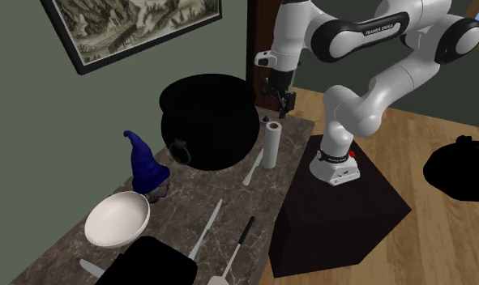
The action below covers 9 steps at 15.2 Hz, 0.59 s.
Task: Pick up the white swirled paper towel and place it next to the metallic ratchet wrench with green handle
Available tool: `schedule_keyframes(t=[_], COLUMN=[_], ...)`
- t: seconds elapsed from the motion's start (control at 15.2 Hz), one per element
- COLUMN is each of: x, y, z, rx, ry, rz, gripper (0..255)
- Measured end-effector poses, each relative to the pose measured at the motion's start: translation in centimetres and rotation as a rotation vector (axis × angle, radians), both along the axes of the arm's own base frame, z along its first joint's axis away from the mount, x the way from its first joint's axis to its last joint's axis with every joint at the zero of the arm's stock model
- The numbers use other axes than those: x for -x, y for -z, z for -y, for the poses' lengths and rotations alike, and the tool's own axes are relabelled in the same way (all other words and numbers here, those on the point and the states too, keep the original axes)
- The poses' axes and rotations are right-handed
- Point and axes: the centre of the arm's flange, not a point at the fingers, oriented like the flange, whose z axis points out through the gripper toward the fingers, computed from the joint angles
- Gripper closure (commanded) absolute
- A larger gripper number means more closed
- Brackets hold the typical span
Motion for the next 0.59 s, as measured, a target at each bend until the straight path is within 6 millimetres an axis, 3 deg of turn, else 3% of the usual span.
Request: schedule_keyframes(t=[0.2,0.59], x=[0.9,0.9], y=[3.8,7.2], z=[-0.1,0.1], rx=[-0.007,-0.009], ry=[-0.013,-0.017], rz=[0.012,0.015], gripper=[0,0])
